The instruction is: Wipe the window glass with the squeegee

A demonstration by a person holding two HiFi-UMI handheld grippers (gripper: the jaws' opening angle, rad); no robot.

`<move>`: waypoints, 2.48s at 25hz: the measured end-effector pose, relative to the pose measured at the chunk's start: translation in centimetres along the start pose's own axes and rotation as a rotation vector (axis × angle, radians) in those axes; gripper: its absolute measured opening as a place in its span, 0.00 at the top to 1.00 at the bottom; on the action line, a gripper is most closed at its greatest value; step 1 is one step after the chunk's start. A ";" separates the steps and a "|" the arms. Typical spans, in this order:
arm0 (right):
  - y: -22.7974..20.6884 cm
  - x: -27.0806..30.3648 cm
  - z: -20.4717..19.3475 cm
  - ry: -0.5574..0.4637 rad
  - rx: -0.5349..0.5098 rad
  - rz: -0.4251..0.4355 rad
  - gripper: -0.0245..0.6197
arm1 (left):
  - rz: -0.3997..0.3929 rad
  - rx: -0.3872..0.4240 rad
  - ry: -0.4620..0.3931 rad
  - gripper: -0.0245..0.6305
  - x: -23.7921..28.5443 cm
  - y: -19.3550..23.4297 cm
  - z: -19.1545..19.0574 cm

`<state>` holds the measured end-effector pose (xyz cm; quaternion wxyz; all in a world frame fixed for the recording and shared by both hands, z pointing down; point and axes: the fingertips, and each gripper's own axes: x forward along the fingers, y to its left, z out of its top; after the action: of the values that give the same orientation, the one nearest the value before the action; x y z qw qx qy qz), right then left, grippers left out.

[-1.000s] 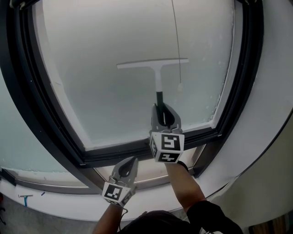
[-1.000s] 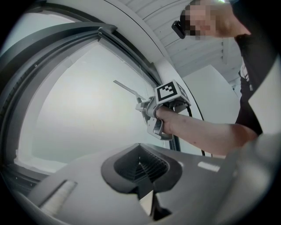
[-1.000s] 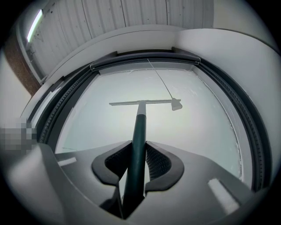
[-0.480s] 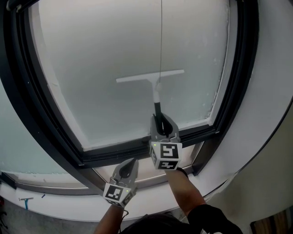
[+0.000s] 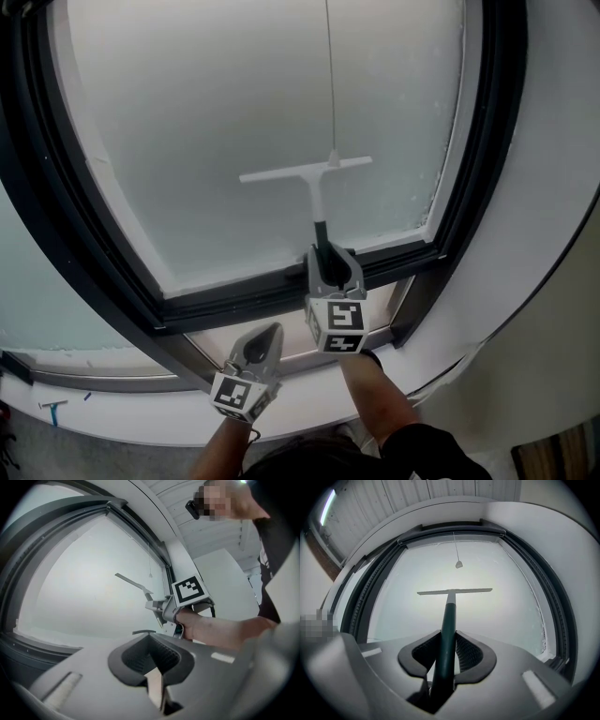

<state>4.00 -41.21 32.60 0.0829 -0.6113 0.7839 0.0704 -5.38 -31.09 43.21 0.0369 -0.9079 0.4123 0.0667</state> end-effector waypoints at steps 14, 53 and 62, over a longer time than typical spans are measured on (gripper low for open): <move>0.2 -1.5 -4.6 0.080 0.008 -0.008 0.81 | -0.007 -0.026 0.032 0.97 -0.9 -0.3 -1.5; 1.3 -6.0 -14.2 0.295 0.052 0.088 0.81 | 0.184 -0.054 0.092 0.96 -2.9 -2.5 -3.2; 3.0 -6.4 -10.0 0.181 0.080 0.009 0.81 | 0.114 -0.047 0.073 0.96 -3.9 0.2 -2.6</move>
<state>2.19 -36.58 43.78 0.0359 -0.6077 0.7932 -0.0160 -7.88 -28.66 46.42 -0.0032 -0.8854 0.4625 0.0451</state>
